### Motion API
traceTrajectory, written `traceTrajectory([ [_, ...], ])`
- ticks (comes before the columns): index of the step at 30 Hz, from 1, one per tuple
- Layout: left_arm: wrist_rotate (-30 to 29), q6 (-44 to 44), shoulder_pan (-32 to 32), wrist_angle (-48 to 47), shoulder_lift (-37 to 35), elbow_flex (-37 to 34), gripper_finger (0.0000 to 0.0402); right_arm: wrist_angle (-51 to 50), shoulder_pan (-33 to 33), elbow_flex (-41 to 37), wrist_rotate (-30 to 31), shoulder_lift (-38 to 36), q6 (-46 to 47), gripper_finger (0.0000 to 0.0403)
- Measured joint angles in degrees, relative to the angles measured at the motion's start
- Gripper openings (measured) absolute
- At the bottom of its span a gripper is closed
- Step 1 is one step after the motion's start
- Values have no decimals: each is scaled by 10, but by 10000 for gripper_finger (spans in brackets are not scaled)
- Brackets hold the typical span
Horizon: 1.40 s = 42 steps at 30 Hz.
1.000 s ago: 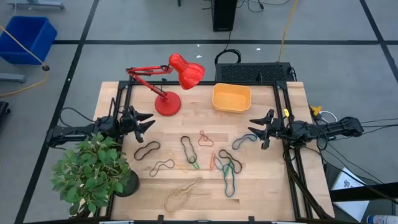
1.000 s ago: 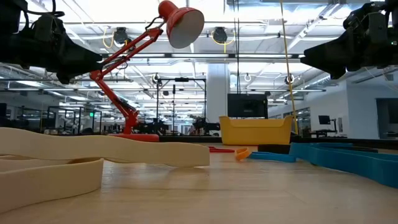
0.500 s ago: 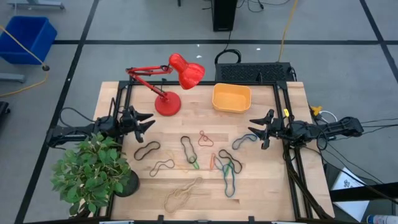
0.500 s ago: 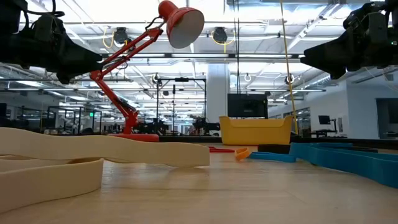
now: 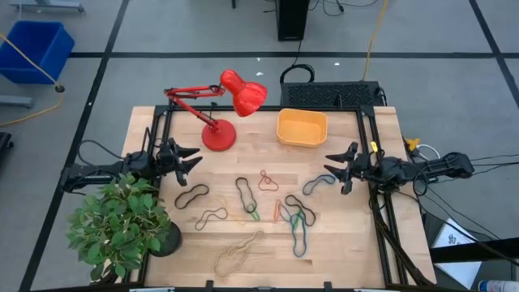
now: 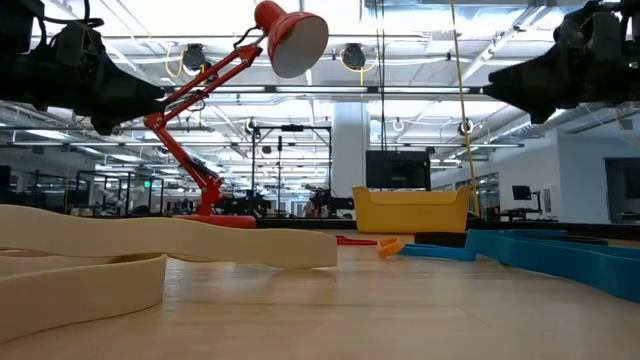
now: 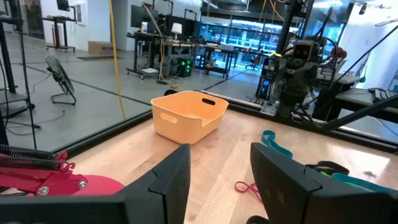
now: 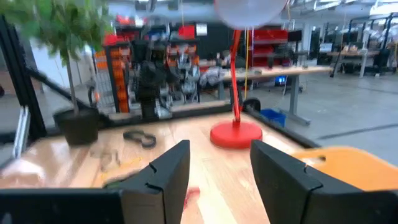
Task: Pick and place rubber bands into bin
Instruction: Put the top blue rubber band into the yellow container
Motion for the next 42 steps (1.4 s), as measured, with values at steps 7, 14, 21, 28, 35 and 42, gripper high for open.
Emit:
traceTrajectory([
  [7,0,0,0,0,0,0,173,0,0,0,-1,0,-3,164],
  [14,0,0,0,0,0,0,173,-42,2,0,-3,5,-84,162],
  [21,0,0,0,0,0,0,173,-60,3,18,22,84,-149,161],
  [28,0,0,0,0,0,0,173,-109,2,134,62,262,-168,160],
  [35,0,-2,0,4,0,0,173,-250,-4,265,-17,435,-118,160],
  [42,0,-1,0,4,0,0,173,-311,-28,318,-91,553,-65,160],
])
